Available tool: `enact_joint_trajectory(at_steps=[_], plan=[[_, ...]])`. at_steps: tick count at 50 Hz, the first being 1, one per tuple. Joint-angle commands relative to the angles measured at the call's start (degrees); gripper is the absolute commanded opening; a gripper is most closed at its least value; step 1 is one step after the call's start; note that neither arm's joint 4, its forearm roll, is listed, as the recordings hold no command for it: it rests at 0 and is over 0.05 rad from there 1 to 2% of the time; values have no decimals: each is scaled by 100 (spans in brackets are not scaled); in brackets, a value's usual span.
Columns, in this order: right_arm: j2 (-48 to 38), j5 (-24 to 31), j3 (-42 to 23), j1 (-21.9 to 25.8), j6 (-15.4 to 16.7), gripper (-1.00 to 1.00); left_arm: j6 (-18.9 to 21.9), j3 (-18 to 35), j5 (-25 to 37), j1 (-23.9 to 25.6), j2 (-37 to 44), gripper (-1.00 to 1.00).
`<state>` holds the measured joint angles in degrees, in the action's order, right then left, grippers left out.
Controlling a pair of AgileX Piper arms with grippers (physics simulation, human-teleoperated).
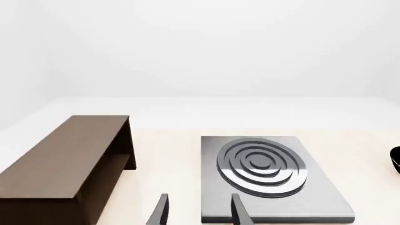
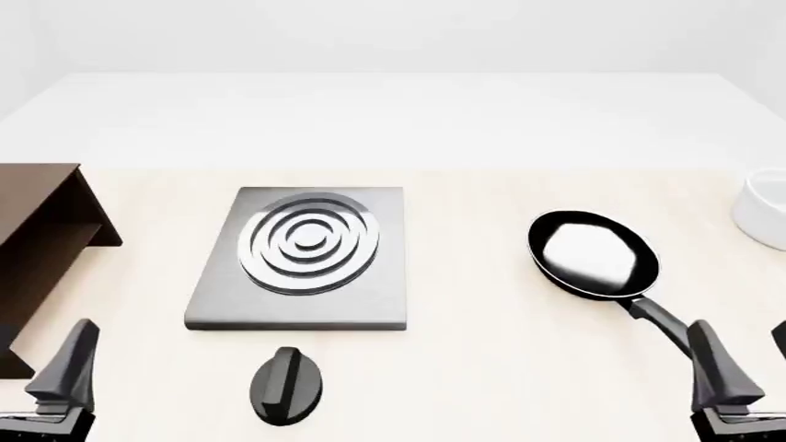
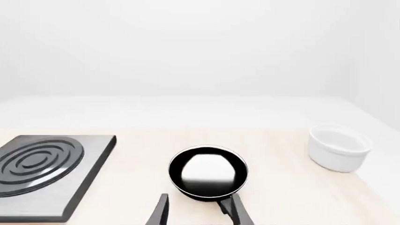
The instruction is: Turn on the stove and put the frying pan on it.
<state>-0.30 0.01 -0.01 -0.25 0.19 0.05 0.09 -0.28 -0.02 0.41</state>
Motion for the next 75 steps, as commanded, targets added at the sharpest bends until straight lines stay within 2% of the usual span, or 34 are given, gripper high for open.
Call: enact_joint_trajectory(at_steps=[1, 2, 3, 5, 8, 9, 12, 13, 14, 16, 17, 18, 19, 21, 22, 23, 26, 27, 28, 31, 33, 36, 38, 40, 42, 47, 49, 50, 52, 55, 59, 64, 67, 75], plan=[[-371, -212, -1, -103, 8, 100, -18, 21, -42, 7, 87, 100], [-381, -223, -1, -103, 8, 100, -18, 22, -33, 7, 79, 100], [-687, -436, 0, -199, 200, 100, 164, 27, 29, 26, -7, 100], [-820, -549, 0, -218, 201, 100, 162, 33, 40, 16, -11, 100], [-363, -221, -1, -262, -275, 100, 44, 119, 138, 31, 67, 100], [-342, -200, -1, -262, -275, 100, 44, 120, 138, 31, 68, 100], [-531, -333, -1, -237, -3, 100, 255, 420, 538, -25, 150, 100], [-519, -320, -1, -257, 44, 100, -157, 658, 929, 260, 35, 100], [-518, -318, -1, -257, 44, 100, -157, 664, 945, 261, 25, 100], [-502, -302, -1, -268, 6, 100, -307, 1082, 1381, 269, 257, 100], [-467, -277, -1, -277, -31, 100, -410, 1263, 1541, 484, 326, 100], [-478, -288, -1, -274, -62, 100, -316, 1512, 1738, 650, 544, 100], [-473, -287, -1, -269, -80, 100, -202, 1683, 1911, 484, 630, 100], [-419, -248, -1, -256, -97, 100, -465, 2020, 2184, 945, 915, 100], [-409, -242, -1, -249, -93, 100, -516, 2162, 2335, 772, 970, 100], [-422, -254, -1, -235, -55, 100, -438, 2360, 2476, 977, 1101, 100], [-425, -255, -1, -231, -18, 100, -243, 2623, 2740, 932, 1169, 100], [-422, -253, -1, -232, -16, 100, -323, 2682, 2808, 983, 1364, 100], [-413, -243, -1, -240, -25, 100, -589, 2787, 2893, 1166, 1536, 100], [-358, -193, -1, -268, -98, 100, -471, 3055, 3122, 1254, 1868, 100], [-299, -137, -1, -273, -132, 100, -816, 3157, 3234, 1500, 2127, 100], [-270, -113, -1, -274, -132, 100, -1056, 3230, 3365, 1699, 2390, 100], [-250, -95, -1, -272, -116, 100, -1481, 3256, 3477, 2055, 2522, 100], [-244, -94, -1, -273, -128, 100, -1432, 3311, 3615, 2001, 2683, 100], [-235, -86, -1, -276, -143, 100, -2038, 3279, 3734, 2370, 2676, 100], [-216, -60, -1, -280, -167, 100, -1775, 3575, 4141, 2289, 2865, 100], [-242, -78, -1, -285, -164, 100, -2349, 3536, 4274, 2696, 2807, 100], [-263, -92, -1, -290, -158, 100, -2368, 3573, 4367, 2772, 2850, 100], [-281, -107, -1, -295, -147, 100, -2141, 3737, 4521, 2626, 2901, 100], [-298, -123, -1, -303, -169, 100, -2320, 3781, 4671, 2814, 2867, 100], [-305, -128, -1, -303, -175, 100, -2241, 3786, 4791, 2814, 2870, 100], [-324, -147, -1, -303, -177, 100, -2514, 3462, 4744, 3168, 2827, 100], [-323, -144, -1, -302, -184, 100, -2438, 3344, 4701, 3196, 2884, 100], [-313, -144, -1, -315, -180, 100, -2663, 2843, 4367, 3622, 2962, 100]])
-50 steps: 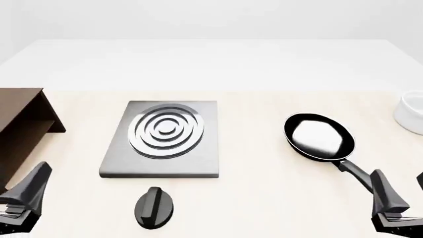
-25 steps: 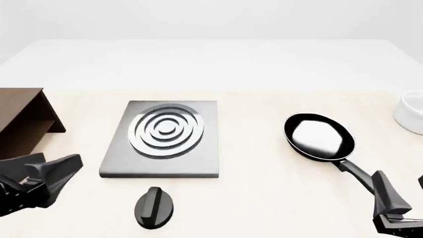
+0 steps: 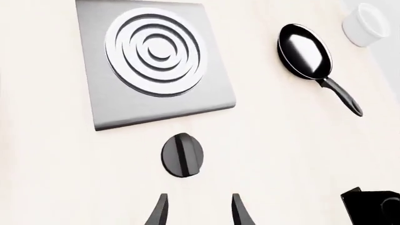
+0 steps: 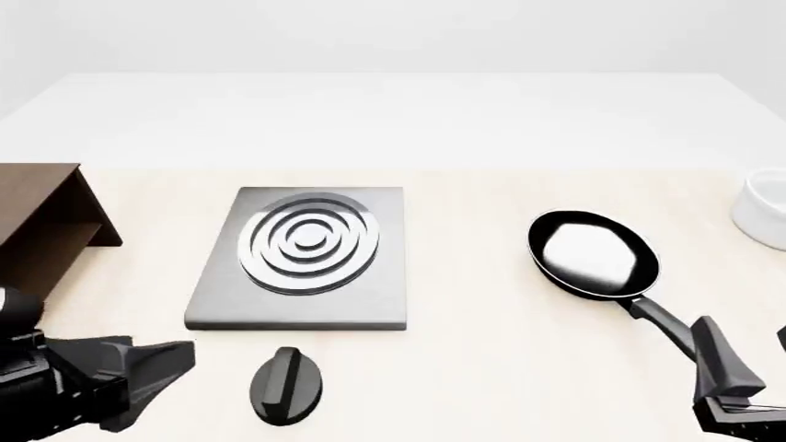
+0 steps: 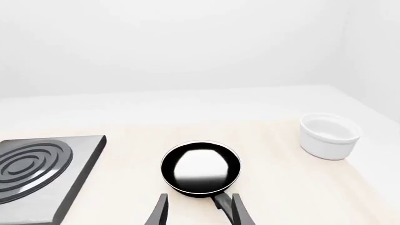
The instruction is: Turn on the stove and put the frying pan on it.
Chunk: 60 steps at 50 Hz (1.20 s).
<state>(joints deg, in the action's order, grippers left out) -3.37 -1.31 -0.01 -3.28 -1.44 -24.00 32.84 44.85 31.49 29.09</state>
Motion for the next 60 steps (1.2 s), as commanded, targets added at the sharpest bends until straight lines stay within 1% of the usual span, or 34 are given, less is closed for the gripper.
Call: enact_joint_trajectory(at_steps=[1, 5, 14, 18, 21, 25, 28, 30, 32, 37, 43, 60], plan=[[-11, -18, 0, -12, -19, 100, -245, -484, -181, 476, 130, 100], [17, 6, 0, -16, -40, 100, -321, -648, -286, 589, 185, 100], [175, 139, 0, -25, -92, 100, -272, -741, -368, 633, 266, 100], [228, 178, -1, -35, -148, 100, -410, -871, -528, 792, 316, 100], [236, 187, -1, -36, -155, 100, -292, -949, -636, 710, 415, 100], [240, 190, 0, -35, -156, 100, -340, -1037, -768, 798, 494, 100], [227, 183, 0, -34, -150, 100, -331, -1095, -898, 834, 602, 100], [231, 185, 0, -34, -154, 100, -261, -1130, -997, 772, 691, 100], [236, 188, 0, -34, -147, 100, -348, -1208, -1148, 850, 771, 100], [229, 181, 0, -35, -145, 100, -305, -1309, -1398, 843, 954, 100], [184, 141, 0, -30, -131, 100, -359, -1499, -1773, 891, 1207, 100], [188, 136, 0, -26, -110, 100, -388, -1841, -2493, 765, 1767, 100]])
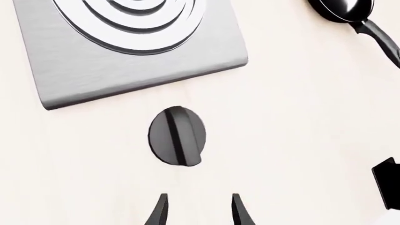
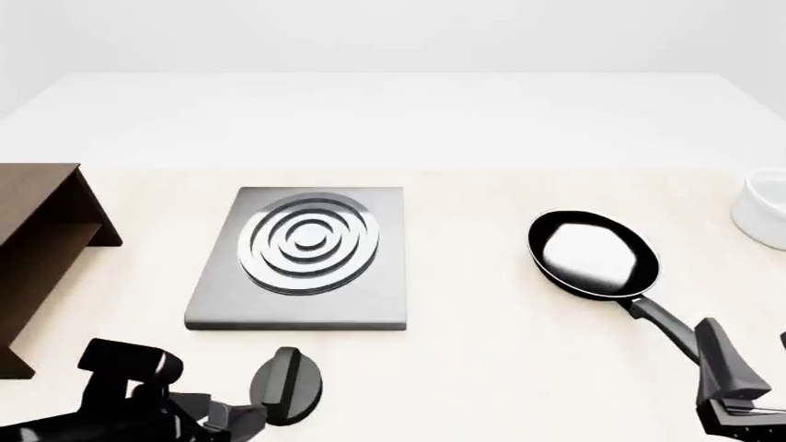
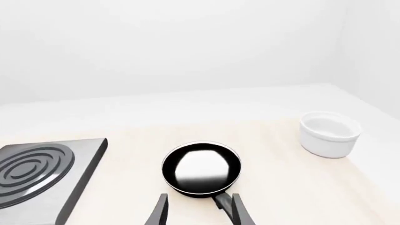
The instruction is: Turn on the stove and put the frying pan on it.
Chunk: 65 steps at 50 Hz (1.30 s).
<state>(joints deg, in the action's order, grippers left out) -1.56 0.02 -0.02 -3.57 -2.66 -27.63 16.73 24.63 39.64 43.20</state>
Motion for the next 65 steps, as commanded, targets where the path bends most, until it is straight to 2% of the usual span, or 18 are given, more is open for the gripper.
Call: enact_joint_trajectory(at_steps=[1, 25, 38, 65], plan=[[6, 2, 0, 2, 13, 100, -43, -266, -539, -47, 417, 100], [35, 19, 0, 12, 5, 100, 55, -484, -1616, -198, 1477, 100], [20, 16, 0, 22, 11, 100, 318, -317, -1818, -323, 1905, 100], [-28, -26, 0, 30, -14, 100, 356, -137, -2221, -133, 2523, 100]])
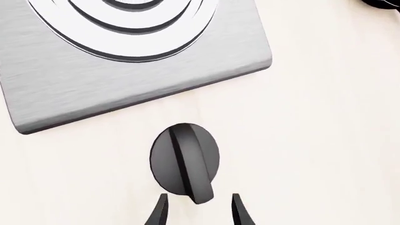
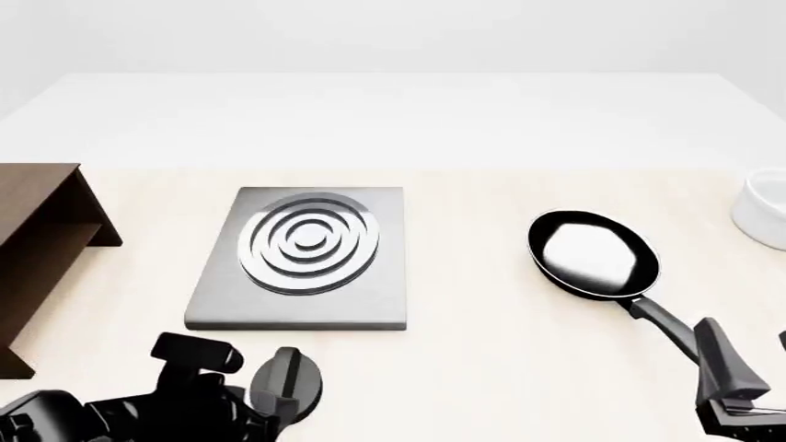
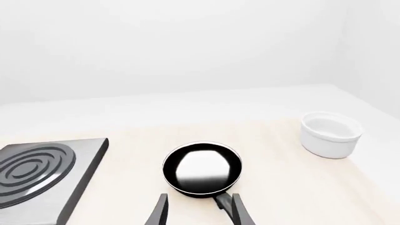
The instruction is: Turn on the stove and put the frying pan on it.
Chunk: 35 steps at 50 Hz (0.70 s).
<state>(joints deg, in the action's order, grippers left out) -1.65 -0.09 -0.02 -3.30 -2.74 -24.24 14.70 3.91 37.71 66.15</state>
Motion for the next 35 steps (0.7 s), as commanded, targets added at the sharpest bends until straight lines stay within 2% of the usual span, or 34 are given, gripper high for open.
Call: enact_joint_trajectory(at_steps=[1, 35], plan=[[-19, -15, 0, 3, -6, 100, 12, 73, -155, 76, 242, 100], [-55, -52, 0, 12, -13, 100, -151, -5, -770, 384, 865, 100]])
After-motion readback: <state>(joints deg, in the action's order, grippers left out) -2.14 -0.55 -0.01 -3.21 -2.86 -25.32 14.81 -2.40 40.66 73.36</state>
